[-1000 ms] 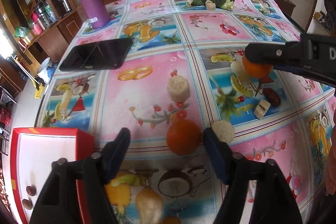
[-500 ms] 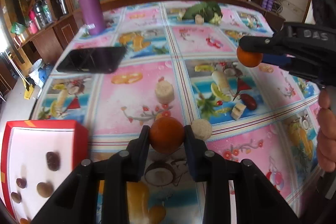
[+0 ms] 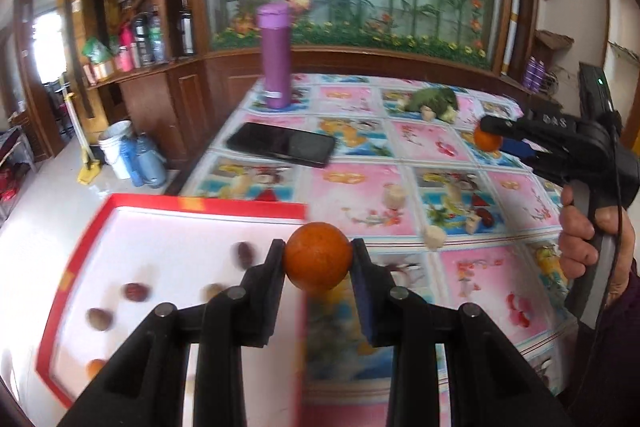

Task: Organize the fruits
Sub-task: 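Grasp a mandarin orange with the left tool while the right tool grasps another orange, then carry both oranges in the two tools over the red-rimmed tray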

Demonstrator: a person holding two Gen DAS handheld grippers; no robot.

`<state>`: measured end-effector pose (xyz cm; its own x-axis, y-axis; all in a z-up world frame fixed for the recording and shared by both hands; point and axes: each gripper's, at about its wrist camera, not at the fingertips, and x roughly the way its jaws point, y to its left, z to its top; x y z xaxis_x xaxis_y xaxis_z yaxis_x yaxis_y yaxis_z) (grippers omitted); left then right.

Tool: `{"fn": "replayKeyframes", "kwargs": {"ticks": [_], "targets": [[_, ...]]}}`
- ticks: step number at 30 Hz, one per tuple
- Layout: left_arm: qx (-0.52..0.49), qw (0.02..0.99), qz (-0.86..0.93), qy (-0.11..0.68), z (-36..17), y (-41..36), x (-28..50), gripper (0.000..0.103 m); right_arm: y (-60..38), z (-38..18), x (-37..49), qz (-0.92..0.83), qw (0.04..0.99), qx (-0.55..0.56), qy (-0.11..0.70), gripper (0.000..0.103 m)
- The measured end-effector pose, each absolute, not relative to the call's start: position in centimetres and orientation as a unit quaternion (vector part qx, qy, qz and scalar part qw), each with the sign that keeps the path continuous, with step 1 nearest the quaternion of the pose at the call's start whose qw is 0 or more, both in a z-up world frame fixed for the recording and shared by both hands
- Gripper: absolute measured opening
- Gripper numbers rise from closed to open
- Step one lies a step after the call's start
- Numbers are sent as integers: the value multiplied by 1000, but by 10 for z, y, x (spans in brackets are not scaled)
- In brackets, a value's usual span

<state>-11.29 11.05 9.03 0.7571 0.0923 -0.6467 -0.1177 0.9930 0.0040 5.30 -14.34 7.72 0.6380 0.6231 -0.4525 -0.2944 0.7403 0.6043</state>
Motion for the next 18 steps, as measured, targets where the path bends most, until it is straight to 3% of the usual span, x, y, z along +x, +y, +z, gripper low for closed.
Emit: {"fn": "replayKeyframes", "kwargs": {"ticks": [8, 18], "targets": [[-44, 923, 162, 346, 80, 196, -157, 34, -67, 83, 15, 347, 855, 178, 343, 32], [-41, 916, 158, 366, 63, 220, -180, 34, 58, 70, -59, 466, 795, 96, 376, 31]]}}
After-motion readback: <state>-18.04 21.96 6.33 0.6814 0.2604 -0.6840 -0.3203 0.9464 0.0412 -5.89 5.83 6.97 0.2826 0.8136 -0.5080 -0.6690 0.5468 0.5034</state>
